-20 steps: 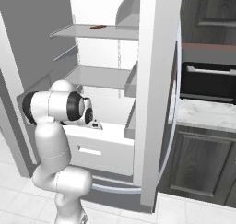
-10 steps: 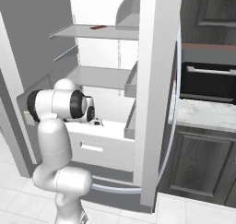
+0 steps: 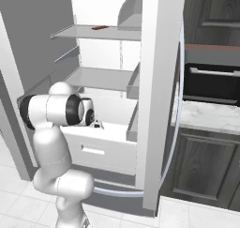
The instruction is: Place the bell pepper and broccoli inside the fridge drawer. Close the drawer after placing the vegetables.
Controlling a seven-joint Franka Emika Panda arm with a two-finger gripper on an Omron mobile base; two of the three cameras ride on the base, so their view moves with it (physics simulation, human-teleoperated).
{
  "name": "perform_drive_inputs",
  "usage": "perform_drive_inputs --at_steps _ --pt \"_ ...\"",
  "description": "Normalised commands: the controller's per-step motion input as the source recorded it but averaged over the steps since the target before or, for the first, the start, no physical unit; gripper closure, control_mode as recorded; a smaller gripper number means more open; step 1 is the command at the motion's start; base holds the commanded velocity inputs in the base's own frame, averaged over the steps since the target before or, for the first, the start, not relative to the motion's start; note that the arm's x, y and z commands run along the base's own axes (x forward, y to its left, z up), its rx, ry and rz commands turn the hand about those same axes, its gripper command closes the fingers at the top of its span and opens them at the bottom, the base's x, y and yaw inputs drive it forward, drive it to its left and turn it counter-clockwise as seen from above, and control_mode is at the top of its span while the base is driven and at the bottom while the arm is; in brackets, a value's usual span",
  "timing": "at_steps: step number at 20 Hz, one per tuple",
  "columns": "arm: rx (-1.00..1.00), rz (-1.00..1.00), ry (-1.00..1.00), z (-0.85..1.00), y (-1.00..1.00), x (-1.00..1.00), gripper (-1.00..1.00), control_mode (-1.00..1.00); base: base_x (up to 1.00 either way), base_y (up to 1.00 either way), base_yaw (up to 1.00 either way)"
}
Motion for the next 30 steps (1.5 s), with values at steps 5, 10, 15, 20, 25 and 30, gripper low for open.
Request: perform_drive_inputs --at_steps 5,10,15,20,25,30 --pt "0.00 0.01 -0.15 0.75 0.00 0.19 -1.00 -1.00 0.00 0.00 0.00" --pt "0.00 0.01 -0.11 0.96 0.07 0.39 -1.00 -1.00 0.00 0.00 0.00" --pt "0.00 0.00 -0.12 0.85 0.15 0.06 -1.00 -1.00 0.00 0.00 0.00" --pt "0.00 0.00 -0.24 0.93 0.11 -0.32 -1.00 -1.00 0.00 0.00 0.00" --pt "0.00 0.00 -0.19 0.83 0.02 -0.77 -1.00 -1.00 0.00 0.00 0.00" --pt "0.00 0.00 -0.09 0.27 0.00 -1.00 -1.00 -1.00 0.00 0.00 0.00"
